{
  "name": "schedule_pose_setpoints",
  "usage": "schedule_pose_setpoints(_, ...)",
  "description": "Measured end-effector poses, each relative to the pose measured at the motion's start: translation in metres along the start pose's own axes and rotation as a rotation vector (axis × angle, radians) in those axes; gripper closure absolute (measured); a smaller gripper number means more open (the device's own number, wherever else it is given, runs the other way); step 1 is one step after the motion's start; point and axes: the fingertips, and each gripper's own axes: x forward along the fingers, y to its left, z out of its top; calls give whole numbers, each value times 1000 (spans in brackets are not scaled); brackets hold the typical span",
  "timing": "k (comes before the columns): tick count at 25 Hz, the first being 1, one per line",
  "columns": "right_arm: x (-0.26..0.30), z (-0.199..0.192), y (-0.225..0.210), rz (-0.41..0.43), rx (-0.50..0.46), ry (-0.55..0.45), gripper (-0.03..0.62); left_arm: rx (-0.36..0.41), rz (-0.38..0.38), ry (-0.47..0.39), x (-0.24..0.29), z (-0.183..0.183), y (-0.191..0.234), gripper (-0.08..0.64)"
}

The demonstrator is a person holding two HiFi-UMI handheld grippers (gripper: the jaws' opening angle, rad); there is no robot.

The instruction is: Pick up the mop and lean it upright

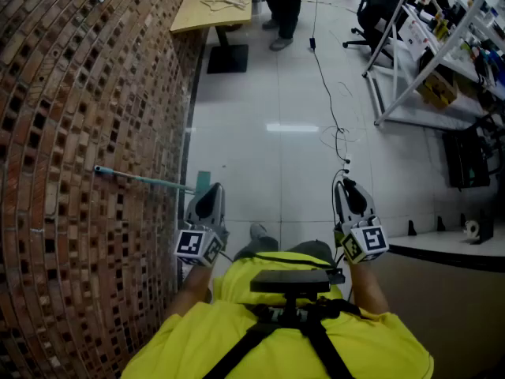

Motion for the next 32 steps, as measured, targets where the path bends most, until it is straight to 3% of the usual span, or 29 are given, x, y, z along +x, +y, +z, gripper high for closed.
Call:
schedule_pose_setpoints(6, 110, 22, 19, 118, -3, 4, 517, -35, 139, -11, 38, 22, 77, 560)
schedule_pose_setpoints(8, 157, 20, 29, 202, -8, 24, 516, -46, 205, -24, 44, 24, 104, 560)
schedule_pose_setpoints(15, 352, 28, 133, 716, -77, 131, 517, -135, 743, -110, -10, 39, 206, 560)
schedule_pose_setpoints(19, 426, 19, 214, 997, -177, 191, 516, -204, 1007, -191, -51, 37, 222, 560)
schedule_pose_setpoints(22, 453, -1, 294, 1187, -218, 250, 515, -254, 1210, -222, -94, 22, 217, 560)
schedule_pose_setpoints(26, 435, -38, 386, 1318, -212, 303, 472, -332, 1305, -230, -137, 2, 225, 560)
schedule_pose_setpoints(31, 419, -104, 500, 1332, -337, 324, 469, -325, 1333, -279, -188, -1, 261, 560)
schedule_pose_setpoints(32, 417, -120, 523, 1329, -362, 325, 423, -316, 1330, -274, -199, -2, 270, 560)
